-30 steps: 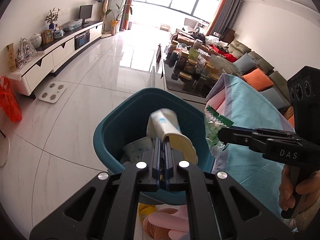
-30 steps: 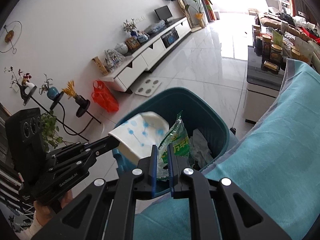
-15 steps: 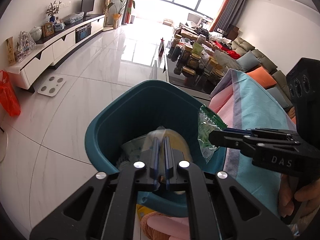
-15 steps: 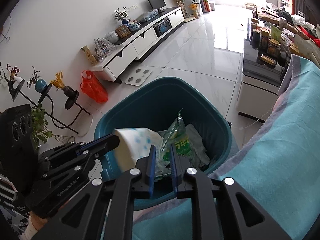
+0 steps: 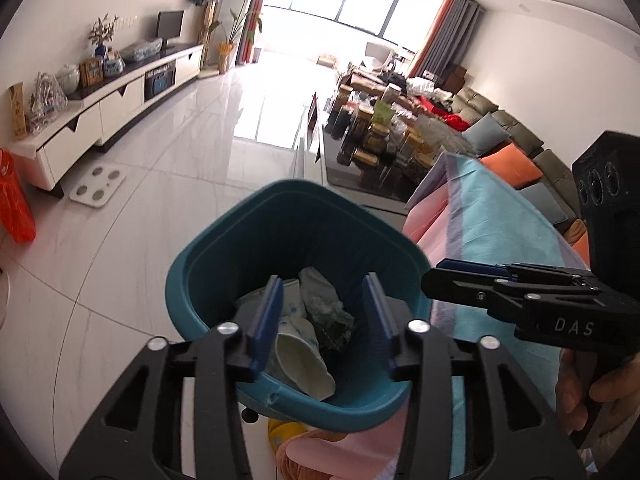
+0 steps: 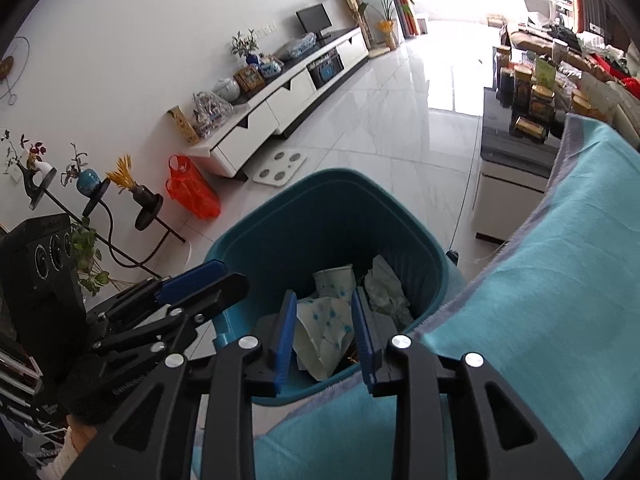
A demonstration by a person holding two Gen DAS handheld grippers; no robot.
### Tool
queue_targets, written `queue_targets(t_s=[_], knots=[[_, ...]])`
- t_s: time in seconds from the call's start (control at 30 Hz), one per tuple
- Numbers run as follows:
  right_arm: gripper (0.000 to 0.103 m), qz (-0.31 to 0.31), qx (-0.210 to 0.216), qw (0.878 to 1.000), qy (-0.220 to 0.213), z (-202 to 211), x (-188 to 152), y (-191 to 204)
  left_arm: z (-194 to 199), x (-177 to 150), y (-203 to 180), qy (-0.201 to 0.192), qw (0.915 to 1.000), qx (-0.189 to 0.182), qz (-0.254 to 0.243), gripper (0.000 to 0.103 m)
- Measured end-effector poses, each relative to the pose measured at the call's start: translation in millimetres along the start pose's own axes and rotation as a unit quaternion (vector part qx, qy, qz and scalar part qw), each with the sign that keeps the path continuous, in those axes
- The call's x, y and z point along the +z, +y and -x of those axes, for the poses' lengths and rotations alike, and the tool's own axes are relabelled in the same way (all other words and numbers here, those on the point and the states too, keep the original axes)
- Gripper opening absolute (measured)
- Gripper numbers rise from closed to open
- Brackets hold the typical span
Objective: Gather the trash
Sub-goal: 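Lower the cup and clear bag into the teal bin and open both grippers, then move both tools back over the table toward the orange peels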
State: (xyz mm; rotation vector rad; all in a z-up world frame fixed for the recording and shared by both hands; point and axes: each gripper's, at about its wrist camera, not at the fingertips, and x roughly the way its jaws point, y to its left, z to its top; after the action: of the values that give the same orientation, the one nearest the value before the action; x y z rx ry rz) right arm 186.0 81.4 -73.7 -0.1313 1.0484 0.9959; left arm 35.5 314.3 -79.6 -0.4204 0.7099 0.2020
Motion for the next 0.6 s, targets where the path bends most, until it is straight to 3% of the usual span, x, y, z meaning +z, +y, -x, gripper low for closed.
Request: queue_targets(t_s=[0.13, 0.2, 0.27, 0.47, 0.6], knots=[[0.029, 0.001, 0.005, 1.000, -0.030, 30, -12, -4, 20, -3, -12, -0.024, 0.9996, -0.008, -0.014, 0.073], [0.037, 0.003, 0.003, 0.999, -0.044, 43, -19, -7, 31, -5, -21, -0.037, 0.9990, -0.009, -0.024, 0.081], [0.041, 0.011, -0.002, 0.998, -0.059, 62, -29, -9, 43, -9, -33, -0.048, 0.9981, -0.017, -0.035, 0.095], [0.054, 0.017, -0.036, 0.993, -0.112, 126, -70, -26, 62, -27, -71, -0.062, 0.9953, -0.053, -0.053, 0.098], [0.055, -0.003, -0.072, 0.988, -0.138, 168, -104, -51, 61, -40, -115, -0.050, 0.9917, -0.074, -0.093, 0.098]])
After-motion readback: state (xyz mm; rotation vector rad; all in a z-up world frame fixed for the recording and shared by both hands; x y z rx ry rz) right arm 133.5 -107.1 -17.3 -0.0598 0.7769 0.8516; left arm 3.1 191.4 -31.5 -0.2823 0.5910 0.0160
